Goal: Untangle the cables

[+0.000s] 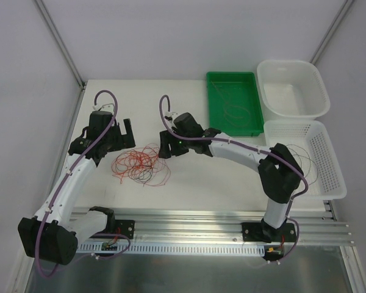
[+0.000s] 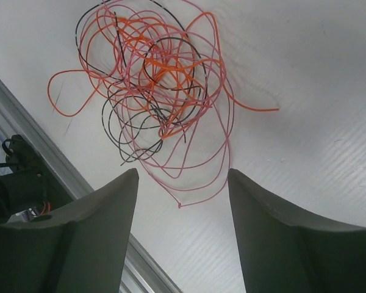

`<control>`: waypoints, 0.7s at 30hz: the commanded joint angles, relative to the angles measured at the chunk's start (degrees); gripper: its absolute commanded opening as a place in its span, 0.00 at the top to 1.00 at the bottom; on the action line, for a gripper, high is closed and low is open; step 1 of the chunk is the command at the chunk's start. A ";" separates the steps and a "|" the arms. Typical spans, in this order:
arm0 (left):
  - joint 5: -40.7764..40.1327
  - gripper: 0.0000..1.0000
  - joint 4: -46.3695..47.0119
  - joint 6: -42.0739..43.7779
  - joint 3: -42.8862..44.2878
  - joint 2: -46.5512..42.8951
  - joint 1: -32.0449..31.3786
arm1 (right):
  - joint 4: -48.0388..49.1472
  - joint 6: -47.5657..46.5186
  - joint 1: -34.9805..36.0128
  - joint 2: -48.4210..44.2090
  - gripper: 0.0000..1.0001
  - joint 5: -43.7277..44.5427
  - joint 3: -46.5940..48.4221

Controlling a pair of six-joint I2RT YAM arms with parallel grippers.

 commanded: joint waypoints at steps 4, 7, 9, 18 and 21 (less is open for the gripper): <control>4.93 0.01 0.96 -1.22 -0.66 3.03 0.31 | 10.56 8.34 0.78 4.07 0.41 -1.06 -1.05; 9.25 0.01 1.05 -1.39 -0.49 5.66 0.22 | 12.67 9.31 0.96 6.44 0.44 -2.11 -0.17; 10.31 0.01 0.96 -1.48 -0.22 7.51 0.31 | 14.33 10.45 1.04 7.76 0.48 -2.47 -0.61; 12.68 0.01 0.78 -2.10 0.22 16.03 -1.09 | 13.83 10.99 1.22 6.72 0.98 -2.73 -2.28; 12.60 0.02 0.70 -2.10 0.65 18.58 -1.54 | 9.27 8.10 1.75 3.11 0.99 -0.89 -1.58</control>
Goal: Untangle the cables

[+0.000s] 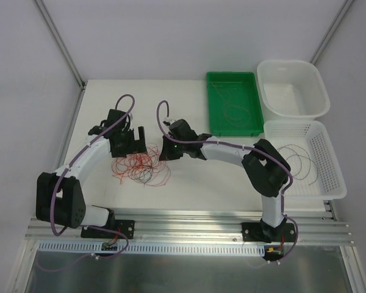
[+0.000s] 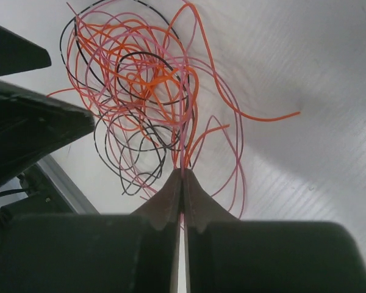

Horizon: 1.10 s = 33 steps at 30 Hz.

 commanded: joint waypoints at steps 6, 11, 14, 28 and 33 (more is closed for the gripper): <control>0.70 0.07 0.00 -1.18 1.18 4.44 -1.12 | -10.82 -5.94 1.75 -11.04 0.99 4.64 3.42; 1.32 0.11 0.00 -1.62 1.53 7.42 -2.53 | -12.16 -6.91 2.46 -13.32 0.99 5.70 3.51; 1.93 0.12 0.00 -1.97 1.89 9.27 -3.58 | -12.25 -6.91 2.72 -14.03 0.99 5.35 3.77; -3.58 0.85 -0.97 -1.10 3.73 12.18 -5.08 | -22.70 -14.10 2.98 -24.22 0.99 12.53 7.73; -12.03 0.96 -2.73 0.40 4.52 9.37 -3.33 | -29.64 -17.90 1.41 -31.95 0.99 20.97 7.73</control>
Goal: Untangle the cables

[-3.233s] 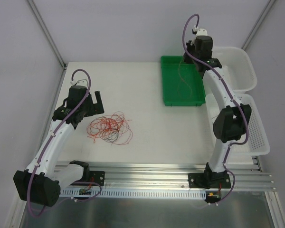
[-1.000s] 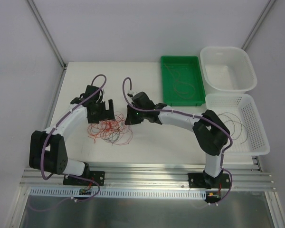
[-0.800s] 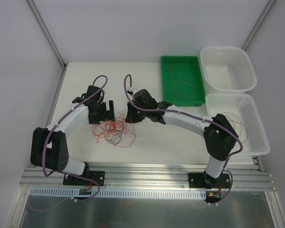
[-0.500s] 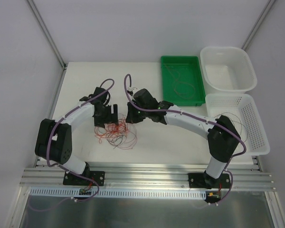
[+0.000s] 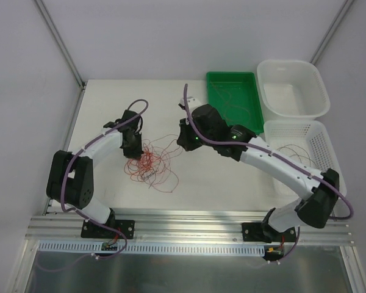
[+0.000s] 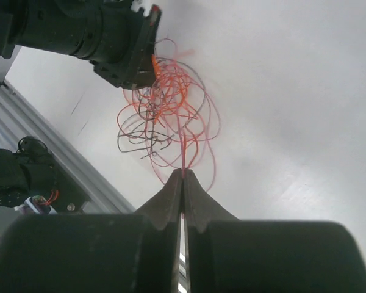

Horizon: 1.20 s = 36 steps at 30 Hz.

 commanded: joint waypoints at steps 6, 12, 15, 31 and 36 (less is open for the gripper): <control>-13.64 0.96 -2.53 2.68 1.44 -7.27 3.70 | -7.87 -5.78 -5.80 -15.36 0.99 12.55 -0.94; -16.55 0.96 -3.06 2.68 1.53 -9.02 7.13 | -11.47 -5.87 -11.95 -19.94 0.99 13.09 -4.72; -16.29 0.96 -3.15 2.50 1.61 -10.08 8.01 | -11.65 -5.43 -13.02 -21.18 0.99 10.46 -7.71; -4.07 0.95 -2.36 3.38 0.47 -12.90 8.01 | -10.34 -7.96 -4.59 -5.28 0.27 2.11 -9.85; -3.81 0.94 -2.27 3.56 0.12 -13.42 7.93 | -1.38 -13.06 -4.49 0.34 0.30 -6.06 -5.35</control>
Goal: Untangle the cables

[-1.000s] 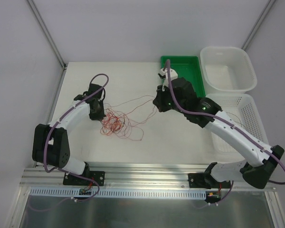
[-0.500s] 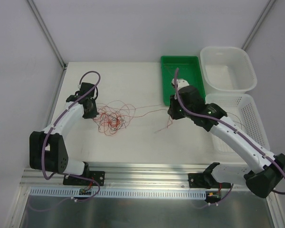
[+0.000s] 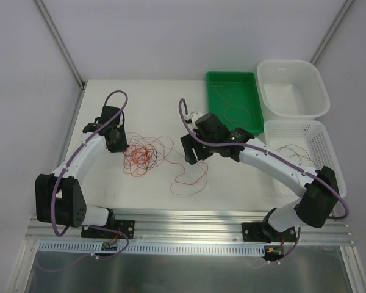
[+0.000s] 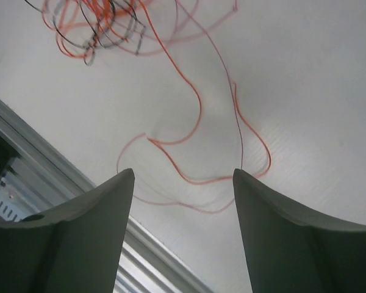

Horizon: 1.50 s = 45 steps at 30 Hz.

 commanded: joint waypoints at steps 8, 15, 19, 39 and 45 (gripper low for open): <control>1.97 0.94 -0.04 1.24 -0.10 -1.92 -0.62 | 16.10 -10.21 -0.32 19.82 0.38 -13.94 16.45; 2.23 0.94 0.05 1.24 -0.10 -2.10 -1.06 | 21.63 -11.18 -1.64 30.56 0.43 -15.79 22.62; 2.49 0.95 0.05 1.33 -0.10 -2.10 -1.33 | 22.87 -11.36 -2.08 35.05 0.44 -16.58 25.70; 1.00 0.95 -0.04 1.42 -0.10 -1.40 -1.59 | 21.29 -10.83 -7.61 13.40 0.99 -9.56 17.62; 0.56 0.95 -0.13 1.59 -0.10 -0.70 -1.59 | 7.95 -14.34 -8.23 0.27 0.99 -4.98 21.91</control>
